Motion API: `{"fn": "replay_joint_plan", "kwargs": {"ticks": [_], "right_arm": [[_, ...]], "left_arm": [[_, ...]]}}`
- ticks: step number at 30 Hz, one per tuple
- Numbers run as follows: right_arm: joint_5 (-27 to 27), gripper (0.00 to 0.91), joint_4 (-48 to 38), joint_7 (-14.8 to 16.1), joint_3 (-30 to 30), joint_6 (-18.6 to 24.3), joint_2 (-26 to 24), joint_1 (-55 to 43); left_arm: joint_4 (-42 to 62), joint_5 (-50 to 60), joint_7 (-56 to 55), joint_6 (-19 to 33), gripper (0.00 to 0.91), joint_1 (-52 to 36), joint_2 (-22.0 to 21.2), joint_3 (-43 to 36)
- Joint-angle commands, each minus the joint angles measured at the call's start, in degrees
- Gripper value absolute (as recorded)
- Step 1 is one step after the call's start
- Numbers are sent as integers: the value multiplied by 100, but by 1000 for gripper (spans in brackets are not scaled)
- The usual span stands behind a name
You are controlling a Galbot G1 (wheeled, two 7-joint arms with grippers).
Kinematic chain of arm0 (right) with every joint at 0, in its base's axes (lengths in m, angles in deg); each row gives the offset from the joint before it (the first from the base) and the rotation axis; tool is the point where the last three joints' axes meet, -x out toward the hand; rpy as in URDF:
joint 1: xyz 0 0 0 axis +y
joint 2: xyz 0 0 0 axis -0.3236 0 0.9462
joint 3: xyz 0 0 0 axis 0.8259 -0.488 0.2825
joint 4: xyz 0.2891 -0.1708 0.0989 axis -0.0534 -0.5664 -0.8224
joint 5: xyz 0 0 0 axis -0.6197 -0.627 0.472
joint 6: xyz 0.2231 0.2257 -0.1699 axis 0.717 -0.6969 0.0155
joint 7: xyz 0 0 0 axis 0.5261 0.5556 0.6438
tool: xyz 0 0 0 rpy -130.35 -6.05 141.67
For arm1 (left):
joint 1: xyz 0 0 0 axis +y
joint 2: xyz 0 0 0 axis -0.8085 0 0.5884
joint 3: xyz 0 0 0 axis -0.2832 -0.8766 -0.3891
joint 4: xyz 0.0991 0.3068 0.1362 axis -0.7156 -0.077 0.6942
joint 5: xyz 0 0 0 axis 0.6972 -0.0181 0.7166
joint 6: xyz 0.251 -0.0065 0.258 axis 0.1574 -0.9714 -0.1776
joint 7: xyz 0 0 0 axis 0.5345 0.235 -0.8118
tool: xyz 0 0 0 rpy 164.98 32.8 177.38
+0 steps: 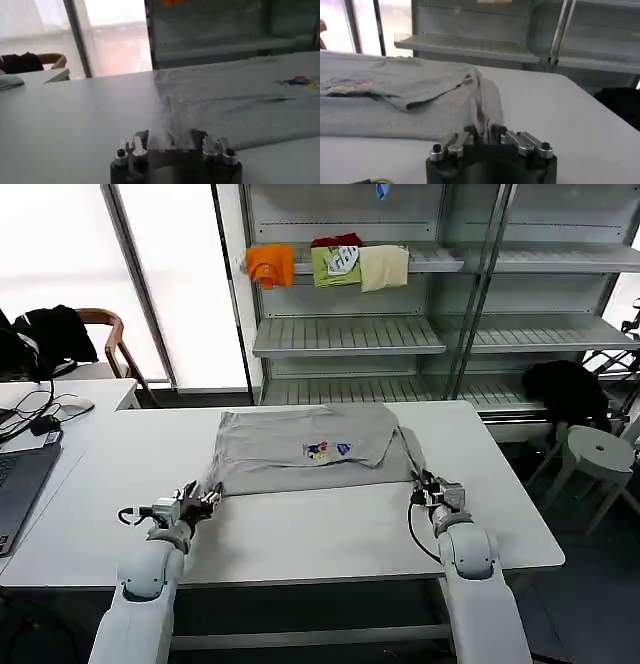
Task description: Fold and organize the clothes.
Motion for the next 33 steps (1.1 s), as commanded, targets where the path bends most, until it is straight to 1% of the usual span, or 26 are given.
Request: {"fn": "replay_joint_plan", "kwargs": {"ticks": [1, 8, 12, 14, 17, 20, 24, 26, 28, 31, 33], "right_arm": [[37, 0, 70, 5, 10, 8, -10, 48], [-61, 0, 218, -4, -7, -38, -38, 98], [-393, 0, 447, -35, -12, -165, -63, 233], [-699, 0, 654, -68, -12, -291, -101, 338], [-1078, 0, 1083, -230, -80, -300, -260, 631], [-1241, 0, 1631, -404, -151, -320, -340, 1022], [-1201, 0, 2239, -620, -355, -328, -400, 1516], [-1157, 0, 2586, -778, -492, -331, -385, 1799], [-1035, 0, 2734, -850, -560, -329, -355, 1932], [-621, 0, 2972, -987, -744, -324, -229, 2288], [-580, 0, 3035, -1074, -846, -324, -212, 2418]], "left_arm": [[-14, 6, 17, -19, 10, 20, -1, -8], [-45, -5, 99, -39, 0, 85, -24, -36], [-148, -84, 77, 82, 0, 149, -12, -30], [-300, -145, 121, 126, 0, 243, 30, -10], [-710, -356, 175, 104, 0, 528, 155, 45], [-1235, -606, 240, -6, 0, 830, 298, 172], [-1762, -943, 352, -97, 0, 1280, 523, 397], [-1999, -1098, 401, -92, 0, 1619, 655, 542], [-2163, -1206, 423, -65, 0, 1899, 775, 687], [-2327, -1414, 410, 49, 0, 2396, 1007, 998], [-2385, -1487, 413, 77, 0, 2594, 1076, 1160]]}}
